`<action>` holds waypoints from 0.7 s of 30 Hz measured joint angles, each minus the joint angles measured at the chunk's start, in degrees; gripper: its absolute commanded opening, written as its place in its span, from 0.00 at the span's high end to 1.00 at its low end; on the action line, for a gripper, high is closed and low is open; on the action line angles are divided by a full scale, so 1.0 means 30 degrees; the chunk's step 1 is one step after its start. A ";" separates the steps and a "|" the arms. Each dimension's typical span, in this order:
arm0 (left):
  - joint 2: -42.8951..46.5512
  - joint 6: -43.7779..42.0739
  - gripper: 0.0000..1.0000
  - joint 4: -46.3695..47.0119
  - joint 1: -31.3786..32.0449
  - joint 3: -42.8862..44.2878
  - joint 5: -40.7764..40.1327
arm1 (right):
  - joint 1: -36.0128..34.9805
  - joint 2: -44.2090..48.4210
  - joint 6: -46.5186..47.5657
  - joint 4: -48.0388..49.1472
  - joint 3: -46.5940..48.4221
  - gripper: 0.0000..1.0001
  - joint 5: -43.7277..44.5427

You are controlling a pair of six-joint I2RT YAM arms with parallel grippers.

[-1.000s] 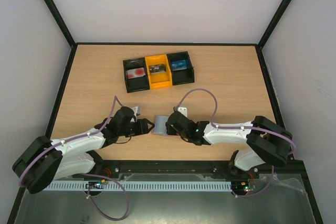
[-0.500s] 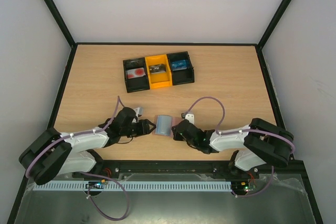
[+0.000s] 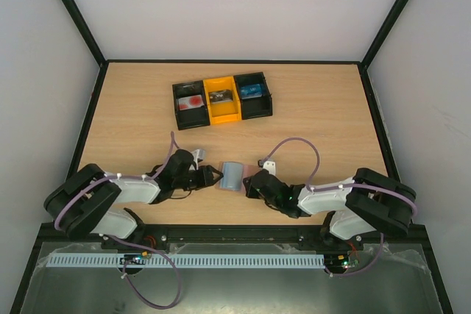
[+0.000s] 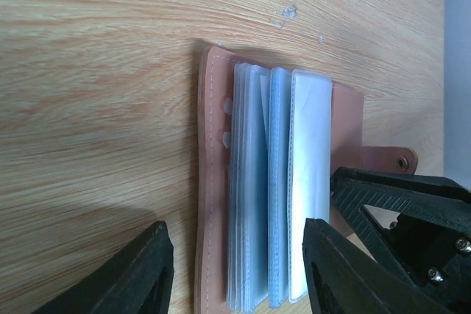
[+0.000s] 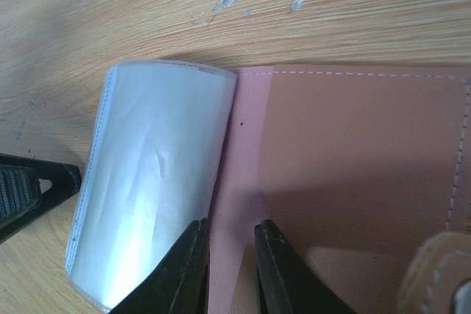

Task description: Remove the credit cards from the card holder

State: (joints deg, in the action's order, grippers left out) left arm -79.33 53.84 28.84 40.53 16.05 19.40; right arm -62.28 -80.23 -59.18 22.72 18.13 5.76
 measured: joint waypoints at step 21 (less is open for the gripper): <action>-0.0772 0.1559 0.47 0.3053 0.0007 0.0007 0.2535 | 0.0000 0.0175 -0.0452 0.1027 -0.0641 0.81 -0.0087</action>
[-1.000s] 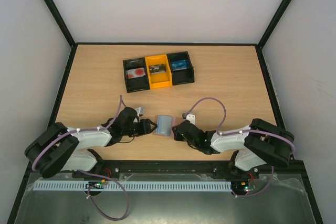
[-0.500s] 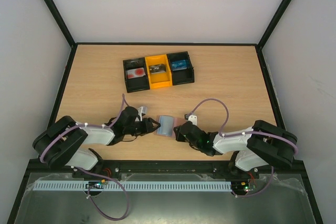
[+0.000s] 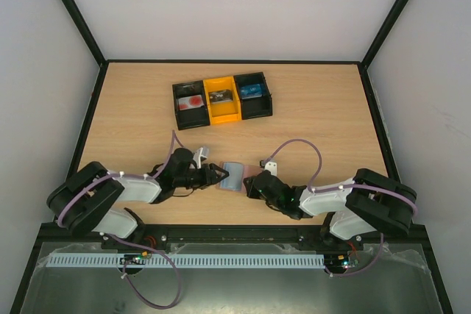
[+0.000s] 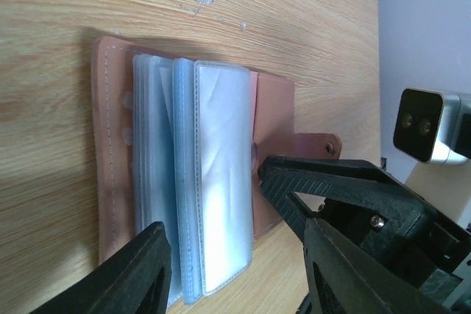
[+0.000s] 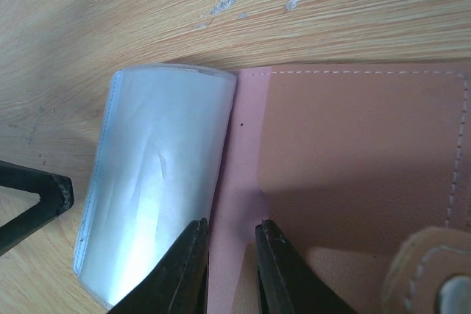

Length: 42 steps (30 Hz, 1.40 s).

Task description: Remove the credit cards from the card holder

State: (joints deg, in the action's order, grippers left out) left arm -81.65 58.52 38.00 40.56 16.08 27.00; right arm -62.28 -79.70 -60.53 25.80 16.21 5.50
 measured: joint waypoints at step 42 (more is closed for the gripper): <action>-0.1144 0.0226 0.65 -0.0321 0.0401 0.1603 0.0087 | 0.0000 -0.0816 -0.0095 0.1253 -0.0007 0.81 0.0007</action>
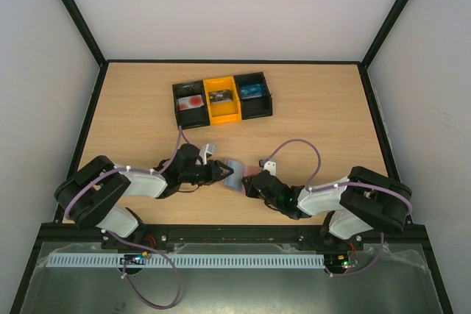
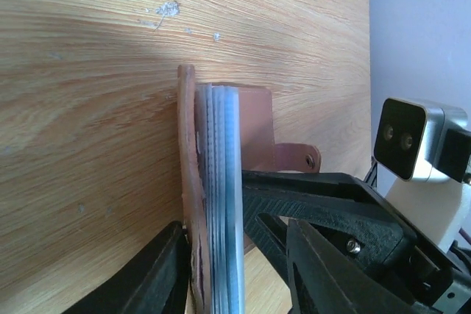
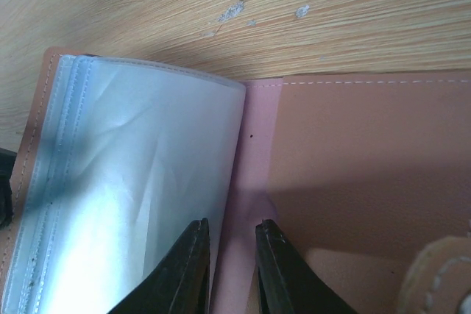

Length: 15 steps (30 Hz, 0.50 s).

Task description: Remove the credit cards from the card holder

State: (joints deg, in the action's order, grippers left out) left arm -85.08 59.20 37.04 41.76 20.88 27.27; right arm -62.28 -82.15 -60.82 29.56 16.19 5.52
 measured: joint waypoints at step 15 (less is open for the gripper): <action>0.1260 -0.0044 0.97 -0.0131 0.0029 -0.1107 -0.0379 | 0.0007 0.0029 0.0066 0.0015 0.0000 0.81 -0.0160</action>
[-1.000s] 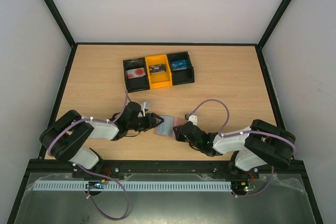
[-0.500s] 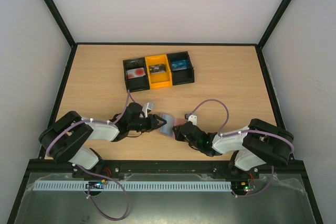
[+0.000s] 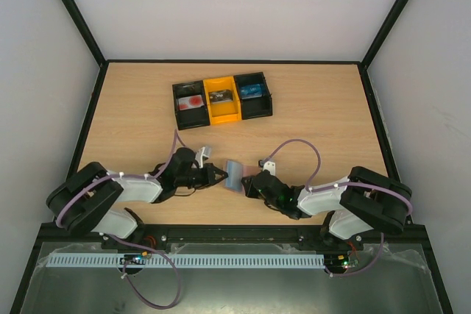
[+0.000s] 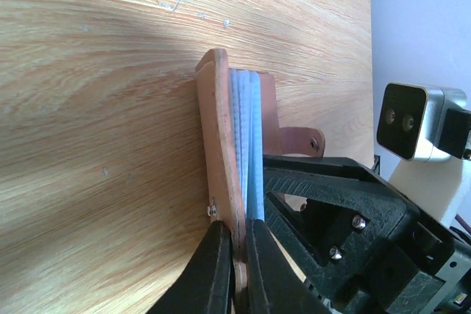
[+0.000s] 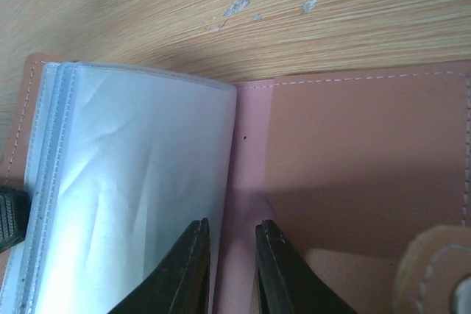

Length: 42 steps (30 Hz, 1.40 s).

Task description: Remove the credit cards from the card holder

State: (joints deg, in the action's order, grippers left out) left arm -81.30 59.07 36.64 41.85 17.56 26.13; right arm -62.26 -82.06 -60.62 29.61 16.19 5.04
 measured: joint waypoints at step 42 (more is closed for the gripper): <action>0.5945 0.0248 0.97 -0.4124 0.1785 -0.2229 -0.3446 | -0.0780 0.0495 0.0495 -0.2973 0.2659 0.25 -0.4466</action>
State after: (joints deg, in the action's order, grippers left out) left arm -63.46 59.81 24.27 47.20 10.87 15.79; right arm -64.60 -80.58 -59.13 20.69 24.16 -8.36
